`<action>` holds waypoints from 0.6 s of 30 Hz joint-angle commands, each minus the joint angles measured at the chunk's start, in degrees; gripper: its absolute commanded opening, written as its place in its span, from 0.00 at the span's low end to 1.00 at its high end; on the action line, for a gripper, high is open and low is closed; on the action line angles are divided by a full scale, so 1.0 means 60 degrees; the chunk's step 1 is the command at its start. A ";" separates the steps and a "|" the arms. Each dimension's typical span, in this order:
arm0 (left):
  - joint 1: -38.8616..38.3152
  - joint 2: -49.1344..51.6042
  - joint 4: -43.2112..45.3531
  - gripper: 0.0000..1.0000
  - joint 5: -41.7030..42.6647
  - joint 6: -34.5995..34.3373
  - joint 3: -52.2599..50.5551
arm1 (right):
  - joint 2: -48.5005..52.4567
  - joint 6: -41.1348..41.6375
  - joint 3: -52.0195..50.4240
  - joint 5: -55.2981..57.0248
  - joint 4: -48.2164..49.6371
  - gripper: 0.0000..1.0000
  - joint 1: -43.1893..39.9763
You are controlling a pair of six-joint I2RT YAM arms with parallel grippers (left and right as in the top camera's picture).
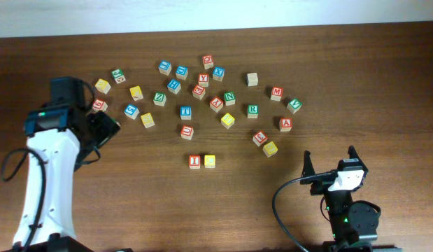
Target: Spell out ICRA
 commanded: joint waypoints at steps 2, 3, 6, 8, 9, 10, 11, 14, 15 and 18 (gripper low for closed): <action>0.0382 -0.0106 -0.0018 0.99 0.0342 0.0080 0.0022 | -0.0055 0.1177 -0.0051 -0.1971 0.0237 0.98 -0.0044; 0.0382 -0.0106 -0.0015 0.99 0.0339 0.0080 0.0022 | -0.0055 0.2175 -0.0051 -0.3595 0.0535 0.98 -0.0044; 0.0382 -0.0106 -0.0015 0.99 0.0339 0.0080 0.0022 | -0.0055 0.4244 -0.0051 -0.7329 0.0852 0.98 -0.0044; 0.0382 -0.0106 -0.0015 0.99 0.0339 0.0080 0.0022 | -0.0055 0.5544 -0.0051 -0.7690 0.1581 0.98 -0.0044; 0.0382 -0.0106 -0.0015 0.99 0.0339 0.0080 0.0022 | -0.0055 0.6237 -0.0051 -0.7686 0.1934 0.98 -0.0044; 0.0382 -0.0106 -0.0015 0.99 0.0339 0.0080 0.0022 | -0.0055 0.6641 -0.0051 -0.7694 0.2255 0.98 -0.0044; 0.0382 -0.0106 -0.0015 0.99 0.0339 0.0080 0.0022 | -0.0055 0.7202 -0.0051 -0.7694 0.2685 0.98 -0.0044; 0.0382 -0.0106 -0.0015 1.00 0.0339 0.0080 0.0022 | -0.0055 0.8644 -0.0051 -0.7810 0.4688 0.98 -0.0044; 0.0382 -0.0106 -0.0015 0.99 0.0339 0.0080 0.0022 | -0.0055 0.9147 -0.0051 -0.7810 0.6011 0.98 -0.0044; 0.0382 -0.0106 -0.0015 0.99 0.0339 0.0080 0.0022 | -0.0055 0.9766 0.0237 -0.7009 0.8932 0.98 -0.0044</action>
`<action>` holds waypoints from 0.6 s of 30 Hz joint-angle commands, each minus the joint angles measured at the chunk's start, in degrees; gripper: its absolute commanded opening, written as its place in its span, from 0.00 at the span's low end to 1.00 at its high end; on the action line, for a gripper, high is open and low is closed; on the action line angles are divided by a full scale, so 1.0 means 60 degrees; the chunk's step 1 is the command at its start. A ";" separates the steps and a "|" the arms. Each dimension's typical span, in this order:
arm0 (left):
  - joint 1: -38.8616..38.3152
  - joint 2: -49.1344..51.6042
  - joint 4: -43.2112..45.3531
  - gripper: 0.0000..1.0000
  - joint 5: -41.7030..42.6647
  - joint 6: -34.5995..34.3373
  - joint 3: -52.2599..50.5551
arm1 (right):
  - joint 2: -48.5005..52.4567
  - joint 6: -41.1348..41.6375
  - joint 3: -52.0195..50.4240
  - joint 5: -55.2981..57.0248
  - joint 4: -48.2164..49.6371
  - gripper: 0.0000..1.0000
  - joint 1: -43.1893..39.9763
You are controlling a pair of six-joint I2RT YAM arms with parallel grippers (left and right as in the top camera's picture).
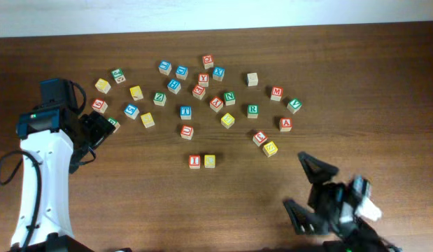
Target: Spell out ICRA
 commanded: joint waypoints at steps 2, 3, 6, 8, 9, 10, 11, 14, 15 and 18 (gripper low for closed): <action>0.0033 -0.0106 -0.0007 1.00 -0.0007 0.0076 0.0026 | -0.0062 0.1228 0.0994 0.1144 0.1319 0.98 -0.0044; 0.0033 -0.0106 -0.0007 0.99 -0.0007 0.0076 0.0026 | -0.0029 0.0918 0.1625 0.1326 0.0943 0.98 -0.0044; 0.0033 -0.0106 -0.0007 0.99 -0.0007 0.0076 0.0026 | 0.0222 -0.0525 0.3464 0.1322 -0.0688 0.98 -0.0044; 0.0033 -0.0106 -0.0007 0.99 -0.0007 0.0076 0.0026 | 0.0699 -0.2291 0.5297 0.1246 -0.2900 0.98 -0.0044; 0.0033 -0.0106 -0.0007 0.99 -0.0007 0.0076 0.0026 | 0.1086 -0.3490 0.6419 0.1209 -0.4510 0.98 -0.0044; 0.0033 -0.0106 -0.0007 0.99 -0.0007 0.0076 0.0026 | 0.1512 -0.4528 0.7464 0.1213 -0.6069 0.98 -0.0044; 0.0033 -0.0106 -0.0007 0.99 -0.0007 0.0076 0.0026 | 0.2197 -0.5869 0.8863 0.1220 -0.8218 0.98 -0.0044; 0.0033 -0.0106 -0.0007 0.99 -0.0007 0.0076 0.0026 | 0.4040 -0.7741 1.1624 0.1526 -1.2316 0.98 -0.0044; 0.0033 -0.0106 -0.0007 0.99 -0.0007 0.0076 0.0026 | 0.4758 -0.8200 1.2462 0.1639 -1.3577 0.98 -0.0044; 0.0033 -0.0106 -0.0007 0.99 -0.0007 0.0076 0.0026 | 0.6572 -0.9078 1.4269 0.1781 -1.6447 0.98 -0.0044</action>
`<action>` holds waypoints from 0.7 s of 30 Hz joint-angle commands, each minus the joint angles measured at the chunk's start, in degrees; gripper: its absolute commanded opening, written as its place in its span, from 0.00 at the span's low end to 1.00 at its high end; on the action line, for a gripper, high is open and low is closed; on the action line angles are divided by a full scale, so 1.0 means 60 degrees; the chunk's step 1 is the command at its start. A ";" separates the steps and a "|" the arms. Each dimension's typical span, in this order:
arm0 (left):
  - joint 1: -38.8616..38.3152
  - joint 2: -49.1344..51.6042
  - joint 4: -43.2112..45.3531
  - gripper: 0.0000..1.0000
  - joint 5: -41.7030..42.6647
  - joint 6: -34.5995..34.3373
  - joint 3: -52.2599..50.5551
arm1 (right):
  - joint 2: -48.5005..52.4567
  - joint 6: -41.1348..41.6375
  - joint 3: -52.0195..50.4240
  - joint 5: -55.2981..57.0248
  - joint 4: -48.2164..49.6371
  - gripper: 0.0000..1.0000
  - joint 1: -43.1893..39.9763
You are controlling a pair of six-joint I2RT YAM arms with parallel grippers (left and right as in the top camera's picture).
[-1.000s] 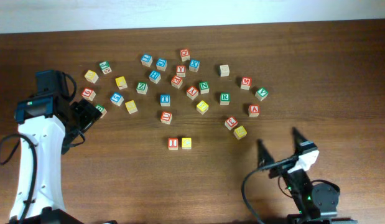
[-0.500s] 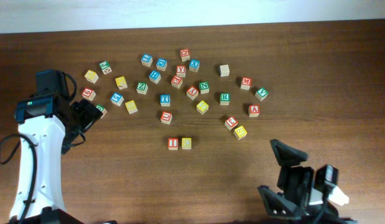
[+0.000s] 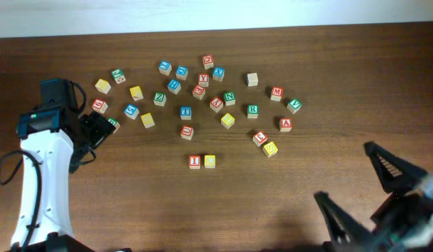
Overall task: Spell out ICRA
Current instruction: 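Raise the right gripper and reach toward the green R block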
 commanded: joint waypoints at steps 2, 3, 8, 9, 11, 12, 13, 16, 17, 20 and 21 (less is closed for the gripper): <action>0.0033 -0.0106 -0.0018 0.99 0.0000 0.0076 0.0026 | 0.2874 -0.1909 0.2262 0.0827 -0.2976 0.98 -0.0025; 0.0033 -0.0106 -0.0018 0.99 0.0000 0.0076 0.0026 | 0.3293 -0.1974 0.2514 0.0911 -0.3315 0.98 -0.0025; 0.0033 -0.0106 -0.0018 0.99 0.0000 0.0076 0.0026 | 0.5952 -0.2226 0.3650 0.1759 -0.4983 0.98 0.0131; 0.0033 -0.0106 -0.0018 0.99 0.0000 0.0076 0.0026 | 0.6444 -0.2222 0.3774 0.2127 -0.5224 0.98 0.0339; 0.0033 -0.0106 -0.0018 0.99 0.0000 0.0076 0.0026 | 0.7267 -0.2222 0.3880 0.2612 -0.5475 0.98 0.0769; 0.0033 -0.0106 -0.0018 0.99 0.0000 0.0076 0.0026 | 0.7745 -0.2218 0.3891 0.2645 -0.5533 0.98 0.1060; 0.0033 -0.0106 -0.0018 0.99 0.0000 0.0076 0.0026 | 0.8174 -0.2215 0.3891 0.2550 -0.5468 0.98 0.1308; 0.0033 -0.0106 -0.0018 0.99 0.0000 0.0076 0.0026 | 0.9362 -0.2218 0.3891 0.1195 -0.4830 0.98 0.1989; 0.0033 -0.0106 -0.0018 0.99 0.0000 0.0076 0.0026 | 0.9624 -0.2218 0.3891 0.0863 -0.4648 0.98 0.2109; 0.0033 -0.0106 -0.0018 0.99 0.0000 0.0076 0.0026 | 1.0437 -0.2222 0.3887 0.0882 -0.4047 0.98 0.2186; 0.0033 -0.0106 -0.0018 0.99 0.0000 0.0076 0.0026 | 1.0765 -0.2197 0.3887 0.0885 -0.3621 0.98 0.2189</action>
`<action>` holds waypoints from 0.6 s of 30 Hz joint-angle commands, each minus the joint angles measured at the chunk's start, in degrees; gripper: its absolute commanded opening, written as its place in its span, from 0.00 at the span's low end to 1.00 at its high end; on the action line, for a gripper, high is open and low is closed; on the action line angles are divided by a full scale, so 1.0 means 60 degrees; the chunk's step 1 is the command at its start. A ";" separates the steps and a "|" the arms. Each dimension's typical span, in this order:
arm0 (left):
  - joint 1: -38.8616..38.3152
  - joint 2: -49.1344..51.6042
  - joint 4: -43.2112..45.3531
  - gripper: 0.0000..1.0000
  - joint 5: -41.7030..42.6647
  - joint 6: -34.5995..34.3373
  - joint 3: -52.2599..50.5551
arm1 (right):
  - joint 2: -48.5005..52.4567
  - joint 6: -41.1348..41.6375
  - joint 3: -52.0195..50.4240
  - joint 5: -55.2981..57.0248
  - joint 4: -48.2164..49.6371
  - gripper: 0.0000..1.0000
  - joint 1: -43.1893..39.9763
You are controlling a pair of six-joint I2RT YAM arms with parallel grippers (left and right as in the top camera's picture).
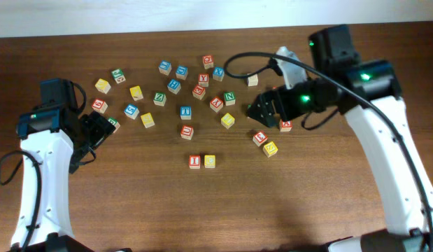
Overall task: Spell out ICRA
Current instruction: 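Raise the right gripper and reach toward the green R block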
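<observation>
A red I block (194, 161) and a yellow C block (210, 161) lie side by side in the front middle of the table. My right gripper (260, 112) hangs over the spot right of the yellow block (228, 120), and its fingers look spread. The green R block is hidden beneath it. The red A block (286, 125) peeks out at the gripper's right edge. My left gripper (98, 130) sits at the left end of the scatter beside a small green block (114, 124). Its fingers are too dark to read.
Several lettered blocks are scattered across the back middle, among them a green N (229, 98), a red M (277, 92) and a plain wooden block (252, 79). A red block (260, 138) and a yellow block (271, 148) lie just in front of the right gripper.
My right arm was at the bottom right corner, close under the camera, with fingers wide open. It now reaches over the table, covering the green R block. The left arm has not moved.
First the right arm was folded at the front right edge and the left gripper was near the left blocks. Then the left arm stood slightly further left, and the right arm was raised and open, then at the corner, now over the R block. I and C stayed put.
</observation>
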 commanded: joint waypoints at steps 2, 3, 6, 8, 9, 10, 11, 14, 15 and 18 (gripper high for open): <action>0.0033 -0.0106 -0.0007 0.99 -0.0004 0.0076 0.0026 | 0.1155 0.0863 0.0189 0.0135 0.1198 0.98 0.0029; 0.0033 -0.0106 -0.0007 0.99 -0.0004 0.0076 0.0026 | 0.1526 0.1738 0.0189 0.0936 0.1373 1.00 0.0058; 0.0033 -0.0106 -0.0007 0.99 -0.0004 0.0076 0.0026 | 0.2743 0.2634 0.0189 0.2521 0.1370 0.82 0.0211; 0.0033 -0.0106 -0.0007 0.99 -0.0004 0.0076 0.0026 | 0.3319 0.2732 0.0189 0.2641 0.1435 0.81 0.0364; 0.0033 -0.0106 -0.0007 0.99 -0.0004 0.0076 0.0026 | 0.3504 0.2787 0.0189 0.2845 0.1497 0.78 0.0423; 0.0033 -0.0106 -0.0007 0.99 -0.0004 0.0076 0.0026 | 0.3730 0.3187 0.0189 0.3486 0.1563 0.76 0.0506; 0.0033 -0.0106 -0.0007 0.99 -0.0004 0.0076 0.0026 | 0.4022 0.3574 0.0186 0.4062 0.1650 0.71 0.0572; 0.0033 -0.0106 -0.0007 0.99 -0.0004 0.0076 0.0026 | 0.4532 0.3621 0.0182 0.4167 0.2004 0.69 0.0758; 0.0033 -0.0106 -0.0007 0.99 -0.0004 0.0076 0.0026 | 0.4656 0.3625 0.0182 0.4233 0.2153 0.69 0.0823; 0.0033 -0.0106 -0.0007 0.99 -0.0004 0.0076 0.0026 | 0.5031 0.3636 0.0182 0.4750 0.2667 0.65 0.1002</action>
